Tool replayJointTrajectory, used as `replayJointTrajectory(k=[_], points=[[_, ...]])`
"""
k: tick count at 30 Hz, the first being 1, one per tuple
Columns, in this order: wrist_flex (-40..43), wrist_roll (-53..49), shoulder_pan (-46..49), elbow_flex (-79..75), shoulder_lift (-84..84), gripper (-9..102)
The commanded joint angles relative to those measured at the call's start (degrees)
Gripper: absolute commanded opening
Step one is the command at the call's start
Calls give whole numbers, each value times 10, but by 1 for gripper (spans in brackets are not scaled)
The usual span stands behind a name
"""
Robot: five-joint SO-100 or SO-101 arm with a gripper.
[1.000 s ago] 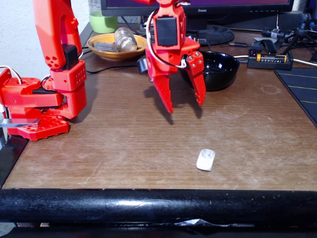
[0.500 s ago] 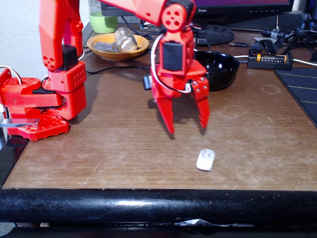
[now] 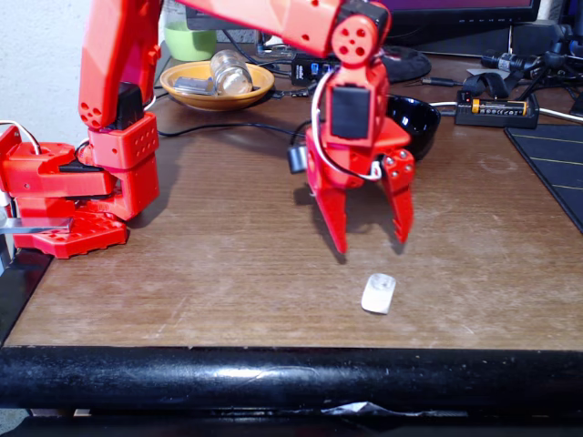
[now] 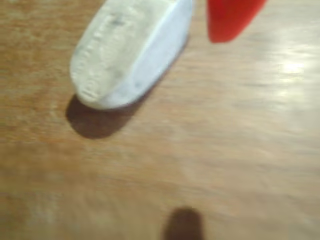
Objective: Ramasse la gomme et mets-la dans le bol.
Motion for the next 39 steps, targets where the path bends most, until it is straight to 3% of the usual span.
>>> replayJointTrajectory(k=[1,39], points=[[10,3,12,-58,-3,24],[-4,4,43,-136,-150,24]])
